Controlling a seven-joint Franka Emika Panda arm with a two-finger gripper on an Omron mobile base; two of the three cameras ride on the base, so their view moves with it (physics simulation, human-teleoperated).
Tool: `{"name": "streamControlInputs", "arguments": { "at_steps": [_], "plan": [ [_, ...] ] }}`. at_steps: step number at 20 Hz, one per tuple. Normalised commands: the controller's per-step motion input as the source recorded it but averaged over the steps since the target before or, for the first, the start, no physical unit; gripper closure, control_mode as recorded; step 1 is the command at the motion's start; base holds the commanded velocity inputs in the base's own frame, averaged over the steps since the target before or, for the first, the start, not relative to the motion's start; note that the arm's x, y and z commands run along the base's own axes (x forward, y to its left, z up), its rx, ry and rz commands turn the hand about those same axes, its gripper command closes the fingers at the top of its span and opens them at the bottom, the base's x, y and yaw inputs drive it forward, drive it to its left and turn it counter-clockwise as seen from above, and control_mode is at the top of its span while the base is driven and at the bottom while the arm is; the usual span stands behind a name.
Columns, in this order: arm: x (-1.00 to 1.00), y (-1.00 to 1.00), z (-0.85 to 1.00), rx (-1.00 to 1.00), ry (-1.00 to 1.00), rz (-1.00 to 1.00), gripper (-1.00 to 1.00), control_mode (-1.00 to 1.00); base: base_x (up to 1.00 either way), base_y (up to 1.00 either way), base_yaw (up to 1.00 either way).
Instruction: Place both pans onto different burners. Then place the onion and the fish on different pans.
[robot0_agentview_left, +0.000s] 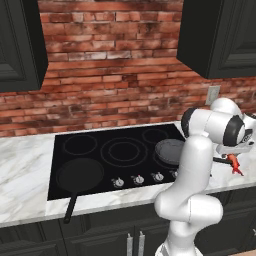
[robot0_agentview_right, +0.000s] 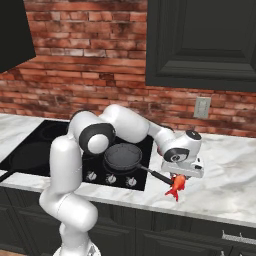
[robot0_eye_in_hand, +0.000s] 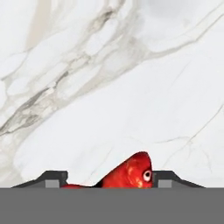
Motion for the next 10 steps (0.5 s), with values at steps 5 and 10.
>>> {"name": "streamControlInputs", "arguments": {
  "at_steps": [5,10],
  "plan": [
    [0.01,-0.02,-0.01,0.00,0.00,-0.01,1.00,-1.00,0.00,0.00,0.00],
    [0.29,-0.34,0.00,0.00,-0.01,0.00,1.00,-1.00,0.00,0.00,0.00]
  ]
}}
